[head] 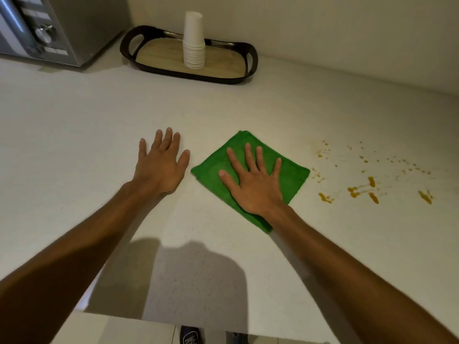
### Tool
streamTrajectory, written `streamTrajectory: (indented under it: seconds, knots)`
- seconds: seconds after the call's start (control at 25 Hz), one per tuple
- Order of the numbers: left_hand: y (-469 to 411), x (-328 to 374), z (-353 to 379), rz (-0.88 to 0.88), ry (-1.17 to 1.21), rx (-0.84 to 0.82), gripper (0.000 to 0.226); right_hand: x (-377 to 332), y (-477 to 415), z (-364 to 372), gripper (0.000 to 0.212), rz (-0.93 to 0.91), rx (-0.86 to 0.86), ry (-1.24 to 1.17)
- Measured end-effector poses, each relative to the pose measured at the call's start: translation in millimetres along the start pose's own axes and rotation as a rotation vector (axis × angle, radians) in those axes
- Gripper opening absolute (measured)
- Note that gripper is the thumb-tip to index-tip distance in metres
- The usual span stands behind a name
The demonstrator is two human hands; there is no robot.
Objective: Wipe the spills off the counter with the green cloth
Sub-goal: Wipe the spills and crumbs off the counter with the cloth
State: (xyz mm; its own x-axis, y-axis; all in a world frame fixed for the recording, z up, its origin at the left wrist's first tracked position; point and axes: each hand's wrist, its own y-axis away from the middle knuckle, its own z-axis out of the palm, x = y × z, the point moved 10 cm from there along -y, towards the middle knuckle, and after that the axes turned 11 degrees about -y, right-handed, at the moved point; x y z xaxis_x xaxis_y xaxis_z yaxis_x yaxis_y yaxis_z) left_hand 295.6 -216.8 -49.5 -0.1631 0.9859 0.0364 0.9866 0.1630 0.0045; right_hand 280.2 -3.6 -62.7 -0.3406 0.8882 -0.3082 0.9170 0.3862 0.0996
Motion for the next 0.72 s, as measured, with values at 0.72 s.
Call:
streamTrajectory:
  seconds: [0.72]
  knots:
    - [-9,72,18,0.033,-0.111,0.056,0.075,180,-152,-86,0.092,0.118,-0.045,0.040]
